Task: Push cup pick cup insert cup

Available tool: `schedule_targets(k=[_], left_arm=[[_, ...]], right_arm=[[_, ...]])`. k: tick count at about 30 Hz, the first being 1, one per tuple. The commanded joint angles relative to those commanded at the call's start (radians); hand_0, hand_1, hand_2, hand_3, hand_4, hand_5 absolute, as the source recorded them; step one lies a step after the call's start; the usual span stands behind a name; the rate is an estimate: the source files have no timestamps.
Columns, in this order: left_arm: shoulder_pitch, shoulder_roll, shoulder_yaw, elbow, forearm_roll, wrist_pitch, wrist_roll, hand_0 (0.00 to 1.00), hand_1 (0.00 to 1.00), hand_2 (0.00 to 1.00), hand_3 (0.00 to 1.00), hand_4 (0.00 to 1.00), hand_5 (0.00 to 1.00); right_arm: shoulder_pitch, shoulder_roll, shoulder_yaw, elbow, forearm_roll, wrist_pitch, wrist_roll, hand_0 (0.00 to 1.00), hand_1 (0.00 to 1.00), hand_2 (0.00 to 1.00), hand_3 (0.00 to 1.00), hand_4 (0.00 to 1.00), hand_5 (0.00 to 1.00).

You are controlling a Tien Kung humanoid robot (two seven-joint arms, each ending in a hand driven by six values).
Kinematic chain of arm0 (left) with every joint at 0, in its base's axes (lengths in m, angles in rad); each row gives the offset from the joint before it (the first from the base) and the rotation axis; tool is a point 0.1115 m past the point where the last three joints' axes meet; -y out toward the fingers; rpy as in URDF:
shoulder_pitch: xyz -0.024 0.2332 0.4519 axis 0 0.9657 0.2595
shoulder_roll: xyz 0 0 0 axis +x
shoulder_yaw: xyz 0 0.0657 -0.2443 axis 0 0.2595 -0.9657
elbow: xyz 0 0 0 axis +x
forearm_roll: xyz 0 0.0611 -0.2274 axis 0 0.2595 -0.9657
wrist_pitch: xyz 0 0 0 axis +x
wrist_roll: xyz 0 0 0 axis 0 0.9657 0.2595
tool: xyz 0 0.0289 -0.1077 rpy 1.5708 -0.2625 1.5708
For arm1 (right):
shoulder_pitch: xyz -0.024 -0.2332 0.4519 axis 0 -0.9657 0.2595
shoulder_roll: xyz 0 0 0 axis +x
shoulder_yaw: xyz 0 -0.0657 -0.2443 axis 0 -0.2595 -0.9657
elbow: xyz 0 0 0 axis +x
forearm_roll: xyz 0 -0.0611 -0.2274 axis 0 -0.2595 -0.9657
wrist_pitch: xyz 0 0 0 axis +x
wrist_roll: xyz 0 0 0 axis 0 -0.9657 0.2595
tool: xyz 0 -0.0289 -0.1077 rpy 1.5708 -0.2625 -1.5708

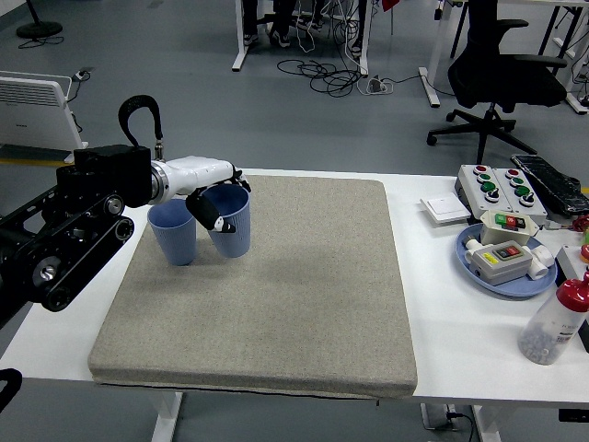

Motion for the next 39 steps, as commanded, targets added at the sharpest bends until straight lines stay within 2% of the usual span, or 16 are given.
schedule_targets(k=[3,6,8,10,12,16,25,39], left_arm=[[-0.021,0.031,-0.038,-0.016,-0.013,0.0,0.021,0.416,0.57,0.57,0.607,0.6,0.039],[-0.031,0.05,-0.063,-0.009,-0.007,0.0,0.029,0.418,0.567,0.566,0.609,0.59,0.021],[-0.041,0.067,-0.087,0.013,0.005,0.0,0.032,0.418,0.567,0.566,0.609,0.59,0.021],[-0.044,0.072,-0.094,0.022,0.008,0.0,0.031,0.418,0.567,0.566,0.609,0.59,0.021],[-0.048,0.077,-0.11,0.058,0.033,0.0,0.028,0.425,0.567,0.563,0.61,0.572,0.011],[-0.049,0.074,-0.115,0.09,0.063,0.0,0.023,0.425,0.567,0.563,0.61,0.572,0.011],[-0.035,0.047,-0.116,0.19,0.127,0.0,0.007,0.431,0.572,0.561,0.613,0.563,0.01],[-0.028,0.023,-0.101,0.238,0.141,0.007,-0.029,0.437,0.573,0.564,0.613,0.563,0.01]], right_arm=[[0.0,-0.001,0.001,0.0,0.0,0.0,0.0,0.723,0.654,0.656,0.581,0.096,0.543],[0.0,-0.002,0.001,0.0,0.0,0.0,0.0,0.723,0.655,0.656,0.581,0.096,0.544],[0.0,-0.002,0.001,0.0,0.001,0.0,0.0,0.723,0.655,0.656,0.581,0.096,0.544],[-0.001,-0.002,0.0,0.0,0.002,-0.001,0.0,0.723,0.655,0.656,0.581,0.096,0.544],[-0.001,-0.002,0.001,0.0,0.002,-0.001,0.0,0.723,0.654,0.656,0.581,0.098,0.544],[-0.001,-0.002,0.0,0.0,0.0,-0.001,-0.001,0.723,0.654,0.656,0.581,0.098,0.544],[-0.002,0.0,-0.002,0.0,0.001,-0.002,-0.001,0.723,0.654,0.656,0.58,0.098,0.546],[-0.007,0.001,-0.008,0.0,0.006,-0.003,-0.001,0.722,0.656,0.657,0.58,0.097,0.546]])
